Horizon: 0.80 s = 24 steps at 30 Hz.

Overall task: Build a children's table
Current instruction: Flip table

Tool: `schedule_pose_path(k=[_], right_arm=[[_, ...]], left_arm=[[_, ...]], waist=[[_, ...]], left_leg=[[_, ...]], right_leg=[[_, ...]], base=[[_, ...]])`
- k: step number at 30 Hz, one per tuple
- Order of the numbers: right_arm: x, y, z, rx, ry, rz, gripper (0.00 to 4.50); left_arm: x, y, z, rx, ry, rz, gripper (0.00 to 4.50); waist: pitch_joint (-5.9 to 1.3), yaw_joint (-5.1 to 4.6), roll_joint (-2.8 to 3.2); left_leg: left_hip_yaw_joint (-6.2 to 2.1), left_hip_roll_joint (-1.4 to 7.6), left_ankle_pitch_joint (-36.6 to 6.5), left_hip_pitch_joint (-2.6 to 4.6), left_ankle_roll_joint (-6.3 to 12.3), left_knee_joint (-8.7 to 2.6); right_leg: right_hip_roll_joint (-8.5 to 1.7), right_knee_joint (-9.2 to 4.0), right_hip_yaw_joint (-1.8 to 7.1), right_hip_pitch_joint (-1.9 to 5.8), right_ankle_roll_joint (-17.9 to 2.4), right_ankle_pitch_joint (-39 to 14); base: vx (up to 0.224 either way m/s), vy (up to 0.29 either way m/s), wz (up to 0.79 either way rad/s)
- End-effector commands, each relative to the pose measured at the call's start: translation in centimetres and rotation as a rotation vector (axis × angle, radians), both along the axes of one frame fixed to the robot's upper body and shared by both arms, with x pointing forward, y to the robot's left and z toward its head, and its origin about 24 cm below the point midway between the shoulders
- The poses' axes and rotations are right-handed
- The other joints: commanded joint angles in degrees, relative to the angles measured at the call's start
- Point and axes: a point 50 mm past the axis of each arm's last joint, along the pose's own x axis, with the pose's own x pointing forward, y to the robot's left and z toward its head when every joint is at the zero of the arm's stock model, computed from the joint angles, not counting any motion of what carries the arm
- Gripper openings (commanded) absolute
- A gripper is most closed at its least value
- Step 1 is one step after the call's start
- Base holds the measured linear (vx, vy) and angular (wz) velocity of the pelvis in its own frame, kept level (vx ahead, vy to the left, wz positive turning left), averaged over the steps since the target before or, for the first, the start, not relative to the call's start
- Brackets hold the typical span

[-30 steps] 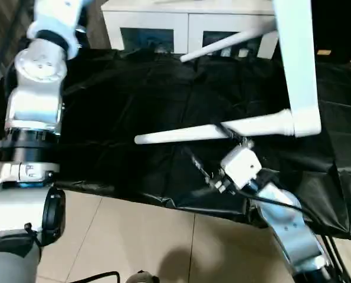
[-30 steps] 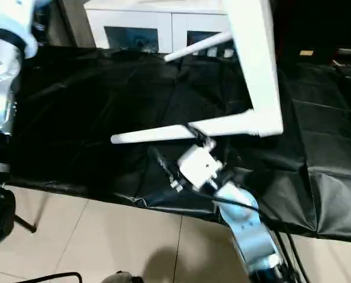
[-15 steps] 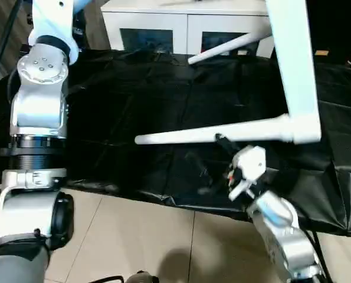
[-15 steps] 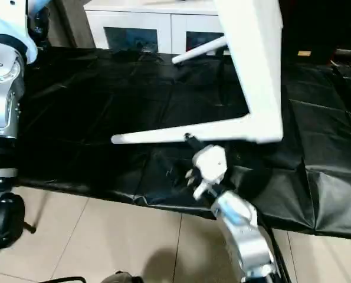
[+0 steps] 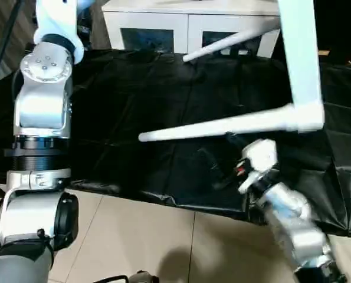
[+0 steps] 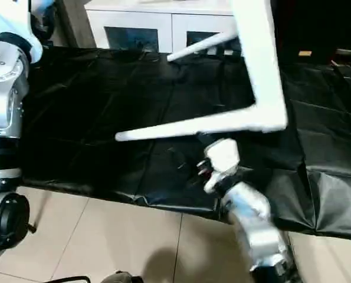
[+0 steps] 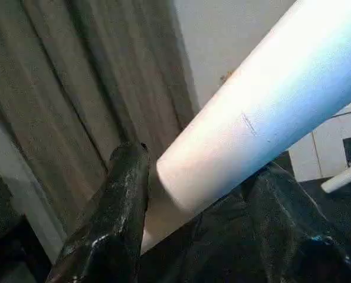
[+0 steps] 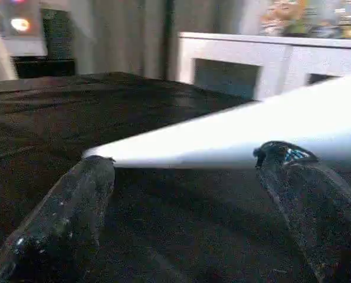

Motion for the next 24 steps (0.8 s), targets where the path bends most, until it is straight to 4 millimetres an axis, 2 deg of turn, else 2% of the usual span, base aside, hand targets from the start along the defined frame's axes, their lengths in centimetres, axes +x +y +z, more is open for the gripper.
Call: schedule_pose_path(k=[1,6,12,15,18,21,24], right_arm=[[0.6,-1.1,0.9,0.028,-0.008,-0.048,4.50],[0.9,-0.9,1.4,0.053,-0.021,-0.039,4.50],[1.3,-0.3,2.4,0.105,-0.045,-0.035,4.50],[1.7,-0.1,3.5,0.209,-0.058,-0.040,4.50],[2.0,-0.1,3.9,0.261,-0.054,-0.040,4.09],[2.4,0.0,4.4,0.330,-0.048,-0.035,3.94],[2.8,0.4,4.7,0.359,-0.038,-0.024,3.59]], left_arm=[[-0.1,0.6,0.1,-0.145,0.007,-0.036,2.24],[-0.2,0.5,0.1,-0.155,0.014,-0.040,2.24],[-0.3,0.4,0.1,-0.165,0.022,-0.046,2.24],[-0.3,0.3,0.1,-0.171,0.027,-0.048,2.24],[-0.3,0.3,0.1,-0.174,0.029,-0.049,2.24],[-0.3,0.3,0.0,-0.178,0.034,-0.050,2.24],[-0.3,0.3,-0.1,-0.182,0.037,-0.050,2.24]], waist=[[-4.00,-0.09,-1.29],[-4.21,0.10,-1.18],[-4.44,0.11,-1.17],[-4.34,0.10,-1.06],[-4.42,0.12,-1.02],[-4.60,0.15,-0.80],[-4.79,0.21,-0.91]], left_leg=[[-1.54,2.96,-6.6,1.78,4.30,-4.21],[-1.45,2.91,-3.9,1.68,6.18,-3.77],[-1.45,2.91,-2.1,1.56,7.13,-3.47],[-1.43,2.99,-3.5,1.63,6.91,-3.60],[-1.49,3.07,-3.1,1.68,6.52,-3.63],[-1.50,3.02,-1.3,1.66,7.02,-3.41],[-1.42,2.96,0.2,1.68,7.36,-3.19]], right_leg=[[-2.84,-3.75,1.54,1.94,-14.3,-0.2],[-2.78,-3.39,1.39,1.94,-15.0,3.2],[-2.70,-3.01,1.32,1.85,-15.6,5.5],[-2.75,-3.18,1.33,1.75,-15.7,3.8],[-2.65,-3.03,1.28,1.73,-15.7,4.4],[-2.67,-2.69,1.24,1.69,-15.9,6.9],[-2.54,-2.47,1.15,1.60,-16.2,8.7]], base=[[0.000,0.000,0.00],[0.000,0.000,0.00],[0.000,0.000,0.00],[0.000,0.000,0.00],[0.000,0.000,0.00],[0.000,0.000,0.00],[0.000,0.000,0.00]])
